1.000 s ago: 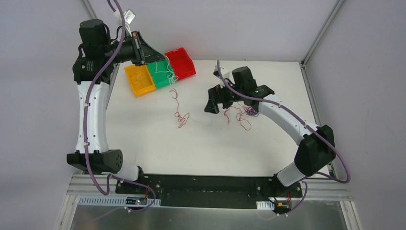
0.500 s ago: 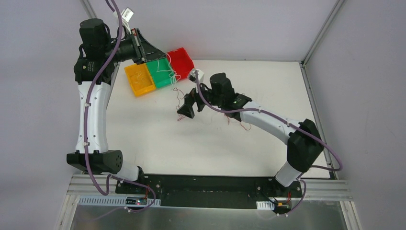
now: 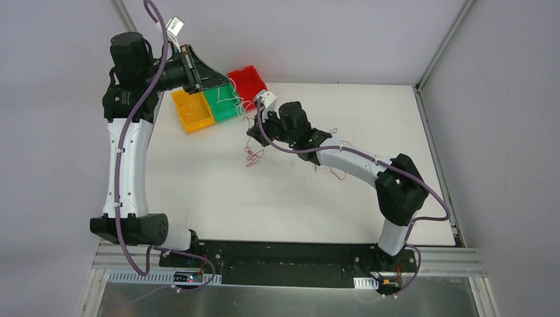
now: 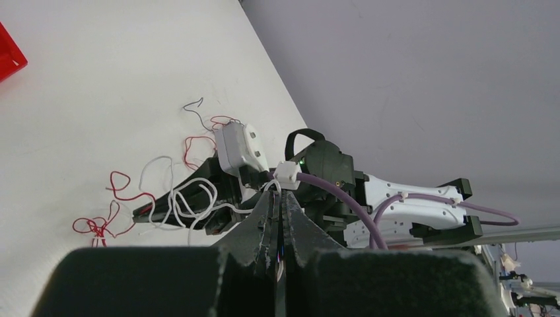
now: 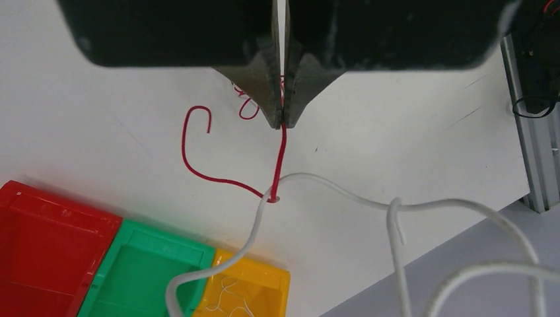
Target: Untangle the cables
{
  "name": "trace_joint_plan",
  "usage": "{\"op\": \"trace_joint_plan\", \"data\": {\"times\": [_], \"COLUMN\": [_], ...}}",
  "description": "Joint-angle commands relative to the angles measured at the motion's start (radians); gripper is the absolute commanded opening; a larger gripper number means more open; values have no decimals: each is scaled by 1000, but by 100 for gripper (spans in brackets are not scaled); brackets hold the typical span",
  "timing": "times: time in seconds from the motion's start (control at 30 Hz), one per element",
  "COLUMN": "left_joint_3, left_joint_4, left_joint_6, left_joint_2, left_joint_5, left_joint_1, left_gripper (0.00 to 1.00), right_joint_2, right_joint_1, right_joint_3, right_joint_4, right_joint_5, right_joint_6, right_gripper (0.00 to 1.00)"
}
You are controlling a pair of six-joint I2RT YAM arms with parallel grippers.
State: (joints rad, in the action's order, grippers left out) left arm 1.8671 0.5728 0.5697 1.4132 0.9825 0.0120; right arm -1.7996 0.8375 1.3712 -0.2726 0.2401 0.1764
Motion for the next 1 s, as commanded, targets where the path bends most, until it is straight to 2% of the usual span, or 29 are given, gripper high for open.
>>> {"op": "trace_joint_plan", "data": {"times": [0.0,0.13,0.23,0.33,0.43,0.6,0.7,0.77,0.97], "left_joint_3": [55,223,337,385,378,339,272,234,146], "left_joint_4": [-52,-53,-53,-51,-51,-45,-30,-24,10], "left_joint_6": [1,30,32,36,21,-86,-141,-173,-341], "left_joint_2": [-21,53,111,155,182,196,195,205,249], "left_joint_5": [-48,-63,-79,-91,-75,-95,-105,-64,-100], "left_joint_1": [49,193,237,242,243,244,242,242,241], "left_gripper": [0,0,0,0,0,0,0,0,0], "right_joint_2": [79,152,175,191,244,289,307,317,357], "right_joint_1": [-17,-76,-132,-186,-210,-222,-222,-220,-222], "right_joint_3": [-46,-174,-225,-238,-266,-239,-205,-178,-152], "right_joint_4": [31,180,348,507,544,578,593,623,650], "right_joint_5": [-8,28,39,58,87,146,172,201,223], "right_joint_6": [72,123,125,129,156,126,57,45,23], "right_gripper": [0,0,0,0,0,0,0,0,0]}}
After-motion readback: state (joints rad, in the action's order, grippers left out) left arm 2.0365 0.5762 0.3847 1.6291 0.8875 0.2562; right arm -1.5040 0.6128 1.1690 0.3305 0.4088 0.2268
